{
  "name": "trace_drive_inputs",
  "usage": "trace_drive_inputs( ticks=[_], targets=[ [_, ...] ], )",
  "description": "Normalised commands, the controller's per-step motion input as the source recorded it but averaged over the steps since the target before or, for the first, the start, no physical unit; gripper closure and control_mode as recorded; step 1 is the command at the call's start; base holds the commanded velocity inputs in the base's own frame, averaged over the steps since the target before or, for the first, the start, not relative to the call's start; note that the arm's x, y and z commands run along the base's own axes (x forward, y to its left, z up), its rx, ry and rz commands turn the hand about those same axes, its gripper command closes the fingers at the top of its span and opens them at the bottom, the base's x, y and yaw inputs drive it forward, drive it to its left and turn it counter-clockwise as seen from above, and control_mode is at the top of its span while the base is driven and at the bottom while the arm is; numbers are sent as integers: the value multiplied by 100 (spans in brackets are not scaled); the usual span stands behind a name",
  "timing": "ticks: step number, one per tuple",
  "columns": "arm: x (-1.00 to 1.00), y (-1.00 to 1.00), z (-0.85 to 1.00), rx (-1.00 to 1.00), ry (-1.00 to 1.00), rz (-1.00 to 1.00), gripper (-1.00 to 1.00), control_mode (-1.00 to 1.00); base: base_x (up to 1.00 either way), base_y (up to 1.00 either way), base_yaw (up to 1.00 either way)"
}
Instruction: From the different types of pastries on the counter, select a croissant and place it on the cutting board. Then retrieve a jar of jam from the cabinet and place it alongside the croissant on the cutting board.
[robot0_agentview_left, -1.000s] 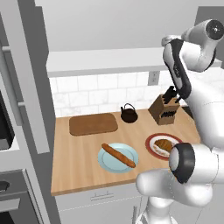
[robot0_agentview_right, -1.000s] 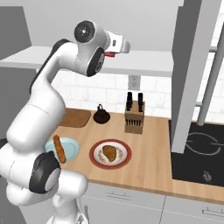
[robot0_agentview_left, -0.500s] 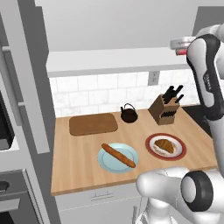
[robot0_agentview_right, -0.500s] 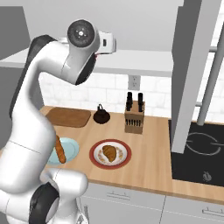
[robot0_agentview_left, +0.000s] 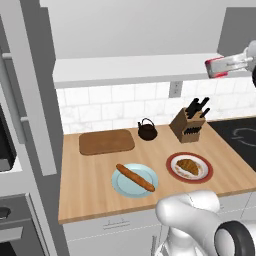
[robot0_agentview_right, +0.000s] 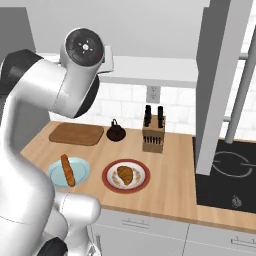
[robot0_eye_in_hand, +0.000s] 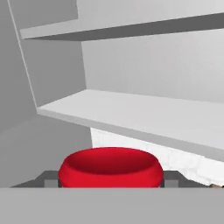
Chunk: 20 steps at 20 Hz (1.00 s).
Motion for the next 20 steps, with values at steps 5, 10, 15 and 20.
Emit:
trace_drive_inputs(
  ticks=[5,10,15,20],
  targets=[
    [-100,36,-43,-2,4,10,100,-100,0,0,0],
    [-99,32,-68,-3,8,10,100,-100,0,0,0],
    [-34,48,-84,-3,8,7,100,-100,0,0,0],
    [30,38,-69,0,3,2,100,-100,0,0,0]
  ],
)
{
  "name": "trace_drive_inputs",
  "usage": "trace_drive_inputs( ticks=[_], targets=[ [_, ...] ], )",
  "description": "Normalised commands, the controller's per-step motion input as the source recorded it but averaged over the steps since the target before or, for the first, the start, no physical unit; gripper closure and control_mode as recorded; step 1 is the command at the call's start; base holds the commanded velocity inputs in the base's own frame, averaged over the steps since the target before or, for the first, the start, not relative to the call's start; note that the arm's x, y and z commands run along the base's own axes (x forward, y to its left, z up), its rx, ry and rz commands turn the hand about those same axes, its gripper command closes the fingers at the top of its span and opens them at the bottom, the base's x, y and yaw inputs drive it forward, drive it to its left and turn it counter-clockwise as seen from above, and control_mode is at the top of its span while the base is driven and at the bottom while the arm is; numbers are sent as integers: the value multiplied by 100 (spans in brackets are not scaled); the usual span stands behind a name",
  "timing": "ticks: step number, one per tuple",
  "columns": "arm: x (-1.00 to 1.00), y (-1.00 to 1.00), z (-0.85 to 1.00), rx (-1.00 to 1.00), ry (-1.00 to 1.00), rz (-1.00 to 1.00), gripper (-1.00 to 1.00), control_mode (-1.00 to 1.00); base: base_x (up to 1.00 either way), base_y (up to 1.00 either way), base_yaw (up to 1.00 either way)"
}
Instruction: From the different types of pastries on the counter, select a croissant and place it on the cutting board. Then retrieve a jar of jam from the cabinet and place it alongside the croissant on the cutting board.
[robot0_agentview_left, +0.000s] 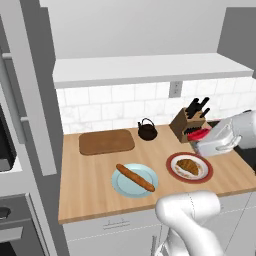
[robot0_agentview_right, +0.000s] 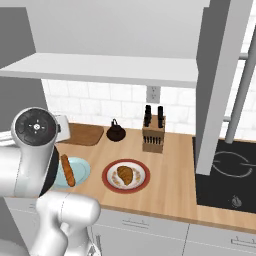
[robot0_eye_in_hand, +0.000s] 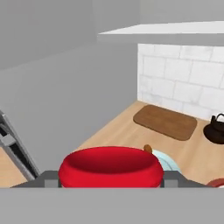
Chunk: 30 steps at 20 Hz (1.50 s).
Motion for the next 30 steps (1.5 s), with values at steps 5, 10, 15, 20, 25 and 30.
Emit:
trace_drive_inputs(
  ticks=[5,10,15,20,25,30],
  targets=[
    [86,4,-55,0,4,12,100,-100,0,0,0],
    [100,6,-41,0,8,15,100,-100,0,0,0],
    [92,46,-41,0,1,13,100,-100,0,0,0],
    [95,61,-36,0,-3,13,100,-100,0,0,0],
    [100,25,-49,0,-14,25,100,-100,0,0,0],
    [46,67,-3,0,-2,20,100,-100,0,0,0]
  ],
)
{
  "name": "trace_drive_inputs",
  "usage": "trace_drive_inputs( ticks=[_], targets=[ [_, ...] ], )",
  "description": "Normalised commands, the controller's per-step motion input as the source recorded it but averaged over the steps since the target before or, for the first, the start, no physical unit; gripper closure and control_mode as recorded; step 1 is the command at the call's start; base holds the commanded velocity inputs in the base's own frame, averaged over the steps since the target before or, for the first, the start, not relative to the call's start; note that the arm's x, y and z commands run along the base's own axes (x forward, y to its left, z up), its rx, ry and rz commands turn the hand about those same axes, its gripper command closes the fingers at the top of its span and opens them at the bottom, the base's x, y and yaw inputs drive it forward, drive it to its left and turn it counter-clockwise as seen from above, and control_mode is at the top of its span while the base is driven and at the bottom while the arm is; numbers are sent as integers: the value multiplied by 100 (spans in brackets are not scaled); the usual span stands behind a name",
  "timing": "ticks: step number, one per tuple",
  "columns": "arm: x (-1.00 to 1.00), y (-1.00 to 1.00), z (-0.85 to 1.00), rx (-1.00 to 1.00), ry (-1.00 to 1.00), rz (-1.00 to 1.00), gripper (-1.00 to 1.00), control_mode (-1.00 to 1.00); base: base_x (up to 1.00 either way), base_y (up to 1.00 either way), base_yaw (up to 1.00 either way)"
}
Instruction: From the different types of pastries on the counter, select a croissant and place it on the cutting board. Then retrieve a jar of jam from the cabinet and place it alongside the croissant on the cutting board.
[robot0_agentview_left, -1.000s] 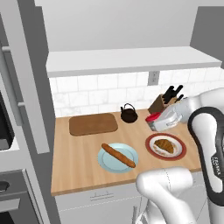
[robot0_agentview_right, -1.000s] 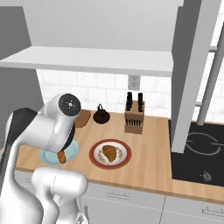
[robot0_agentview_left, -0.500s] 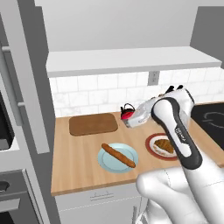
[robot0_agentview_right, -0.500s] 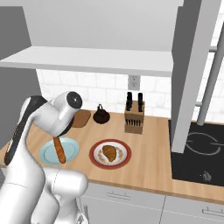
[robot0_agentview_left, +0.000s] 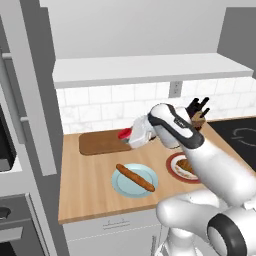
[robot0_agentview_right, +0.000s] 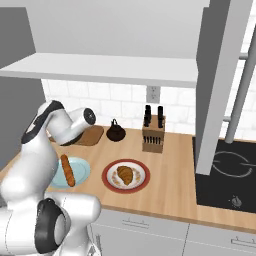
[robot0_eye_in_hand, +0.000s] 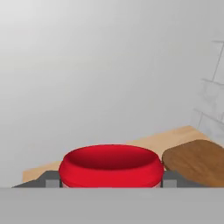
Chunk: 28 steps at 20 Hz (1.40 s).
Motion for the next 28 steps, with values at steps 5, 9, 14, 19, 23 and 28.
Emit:
trace_drive_inputs(
  ticks=[5,9,14,19,23,28],
  targets=[
    [69,45,0,-1,3,16,100,-100,0,0,0],
    [76,25,-15,-8,0,2,100,-100,0,0,0],
    [3,37,-37,-13,-3,-17,100,-100,0,0,0],
    [0,37,-43,-8,-7,-26,100,-100,0,0,0],
    [29,19,-35,-6,-12,-13,100,-100,0,0,0],
    [80,-4,-22,-1,-12,8,100,-100,0,0,0]
  ],
)
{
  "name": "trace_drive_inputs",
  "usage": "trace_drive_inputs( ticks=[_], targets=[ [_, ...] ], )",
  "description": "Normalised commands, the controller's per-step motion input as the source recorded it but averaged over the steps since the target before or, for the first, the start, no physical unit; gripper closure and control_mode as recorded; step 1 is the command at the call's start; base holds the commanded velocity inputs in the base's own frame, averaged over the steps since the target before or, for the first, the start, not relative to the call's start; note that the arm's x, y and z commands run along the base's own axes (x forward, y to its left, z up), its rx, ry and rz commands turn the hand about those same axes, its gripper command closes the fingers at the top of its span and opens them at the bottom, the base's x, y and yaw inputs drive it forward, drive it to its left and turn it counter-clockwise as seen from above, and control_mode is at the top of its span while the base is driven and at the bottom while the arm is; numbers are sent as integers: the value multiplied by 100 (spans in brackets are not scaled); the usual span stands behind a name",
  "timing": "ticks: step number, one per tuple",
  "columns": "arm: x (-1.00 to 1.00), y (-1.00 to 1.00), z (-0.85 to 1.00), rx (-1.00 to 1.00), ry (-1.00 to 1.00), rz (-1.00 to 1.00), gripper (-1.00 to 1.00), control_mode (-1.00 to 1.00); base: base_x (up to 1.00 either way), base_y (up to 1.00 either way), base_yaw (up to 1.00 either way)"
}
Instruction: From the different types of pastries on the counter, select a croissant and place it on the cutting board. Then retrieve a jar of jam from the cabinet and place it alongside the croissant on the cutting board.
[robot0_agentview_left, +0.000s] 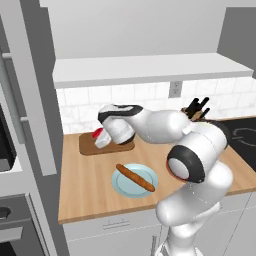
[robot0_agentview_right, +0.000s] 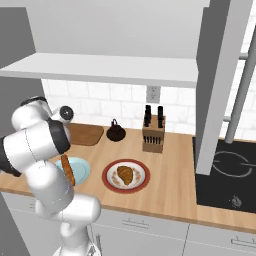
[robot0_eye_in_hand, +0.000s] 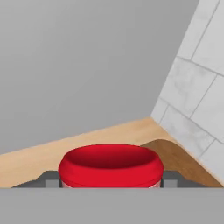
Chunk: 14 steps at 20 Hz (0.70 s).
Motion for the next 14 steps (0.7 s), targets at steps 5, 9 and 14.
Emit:
trace_drive_inputs(
  ticks=[5,9,14],
  targets=[
    [24,-7,-32,0,-1,18,100,-100,0,0,0],
    [41,0,-31,0,0,6,100,-100,0,0,0],
    [57,0,-6,0,0,0,100,-100,0,0,0]
  ],
)
